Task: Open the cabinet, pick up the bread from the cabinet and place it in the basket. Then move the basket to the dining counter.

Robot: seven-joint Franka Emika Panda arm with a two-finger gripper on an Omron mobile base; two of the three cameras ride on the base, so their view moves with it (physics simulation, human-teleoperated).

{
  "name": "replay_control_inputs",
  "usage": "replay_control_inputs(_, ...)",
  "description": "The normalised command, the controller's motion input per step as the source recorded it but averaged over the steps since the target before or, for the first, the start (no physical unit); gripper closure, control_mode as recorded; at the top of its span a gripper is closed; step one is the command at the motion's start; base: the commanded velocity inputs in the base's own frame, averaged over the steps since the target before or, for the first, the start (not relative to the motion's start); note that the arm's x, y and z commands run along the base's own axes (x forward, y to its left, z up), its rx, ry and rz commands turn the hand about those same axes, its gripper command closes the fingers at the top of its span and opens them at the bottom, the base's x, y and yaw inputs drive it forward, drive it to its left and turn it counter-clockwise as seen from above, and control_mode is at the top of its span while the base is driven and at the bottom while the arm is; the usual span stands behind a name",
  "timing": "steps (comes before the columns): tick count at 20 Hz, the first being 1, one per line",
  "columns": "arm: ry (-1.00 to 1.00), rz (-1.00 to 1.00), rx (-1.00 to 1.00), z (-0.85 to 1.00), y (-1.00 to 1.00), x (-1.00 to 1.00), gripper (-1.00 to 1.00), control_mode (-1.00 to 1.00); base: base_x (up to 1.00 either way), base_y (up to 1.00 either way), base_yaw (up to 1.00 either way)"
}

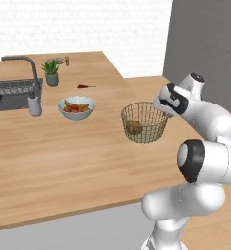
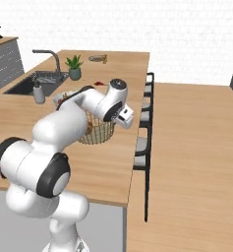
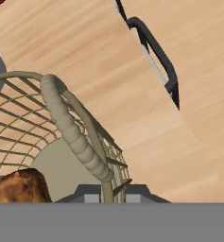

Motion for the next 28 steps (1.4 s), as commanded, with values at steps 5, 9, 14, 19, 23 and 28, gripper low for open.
replay_control_inputs(5,0.11,0.01,0.00,-0.32,0.00,0.99,1.00,-1.00,0.00,0.00,0.00)
replay_control_inputs(9,0.09,0.00,0.00,-0.42,0.02,0.82,1.00,-1.00,0.00,0.00,0.00)
replay_control_inputs(14,0.00,0.00,0.00,-0.53,0.00,0.35,1.00,-1.00,0.00,0.00,0.00)
replay_control_inputs(19,-0.06,0.00,0.00,-0.41,0.01,0.08,1.00,-1.00,0.00,0.00,0.00)
replay_control_inputs(23,-0.08,0.00,0.00,-0.31,0.00,0.00,1.00,-1.00,0.00,0.00,0.00)
replay_control_inputs(28,-0.05,0.00,0.00,-0.35,0.08,0.00,1.00,-1.00,0.00,0.00,0.00)
